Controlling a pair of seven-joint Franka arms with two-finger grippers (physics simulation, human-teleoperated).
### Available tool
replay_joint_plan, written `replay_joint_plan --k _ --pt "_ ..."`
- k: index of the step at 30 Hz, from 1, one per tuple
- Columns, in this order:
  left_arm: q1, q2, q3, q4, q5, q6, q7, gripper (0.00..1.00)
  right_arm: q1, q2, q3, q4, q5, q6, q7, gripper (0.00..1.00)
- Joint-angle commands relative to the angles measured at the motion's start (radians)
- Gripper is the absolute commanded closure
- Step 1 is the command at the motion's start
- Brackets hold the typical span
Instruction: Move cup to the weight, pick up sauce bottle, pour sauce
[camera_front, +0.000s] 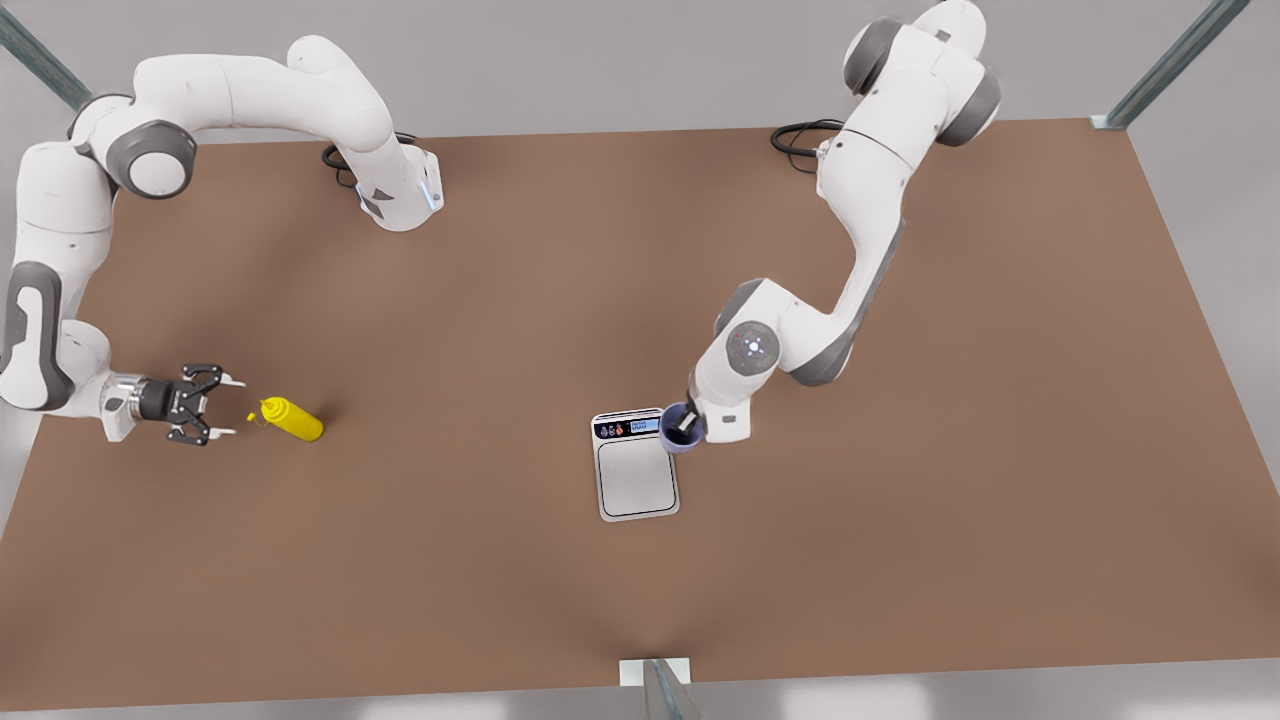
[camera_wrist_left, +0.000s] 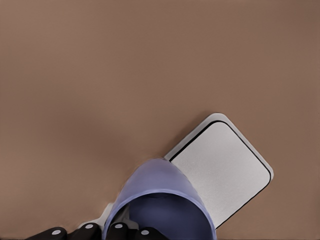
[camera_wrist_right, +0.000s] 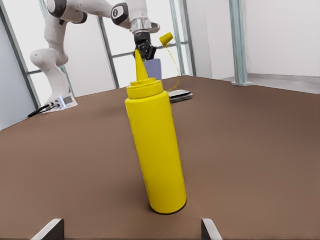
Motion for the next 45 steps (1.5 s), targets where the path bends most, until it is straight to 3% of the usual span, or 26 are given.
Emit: replay_joint_plan --k 1,6,13,23,24,25,26,45 --pt "-0.002 0.012 0.0 0.016 -0.006 0.002 -0.02 0.79 0.002 0.0 0.0 -0.002 0.0 0.001 -0.001 0.0" --pt "-0.067 0.147 -0.017 0.155 0.031 0.004 -0.081 0.79 0.037 0.0 0.0 -0.029 0.012 0.05 -0.003 0.0" --pt "-0.07 0.218 -0.011 0.261 0.046 0.027 -0.081 0.79 0.027 -0.014 0.002 -0.095 -0.021 0.058 -0.067 0.0" --pt "-0.068 0.241 0.0 0.267 0.047 0.053 -0.08 0.79 0.054 -0.014 0.008 -0.092 0.0 0.084 -0.087 0.0" --pt "-0.068 0.241 0.0 0.267 0.047 0.053 -0.078 0.75 0.062 -0.015 0.008 -0.092 0.0 0.087 -0.087 0.0" --pt "-0.068 0.241 0.002 0.267 0.049 0.053 -0.07 0.24 0.065 -0.015 0.006 -0.094 0.0 0.089 -0.087 0.0" --pt "-0.07 0.241 0.0 0.266 0.107 0.053 -0.078 0.0 0.066 -0.015 0.008 -0.094 0.0 0.089 -0.087 0.0" --pt "-0.075 0.196 0.0 0.266 0.106 -0.022 -0.093 0.0 0.062 -0.026 0.04 -0.192 0.017 0.172 -0.087 0.0"
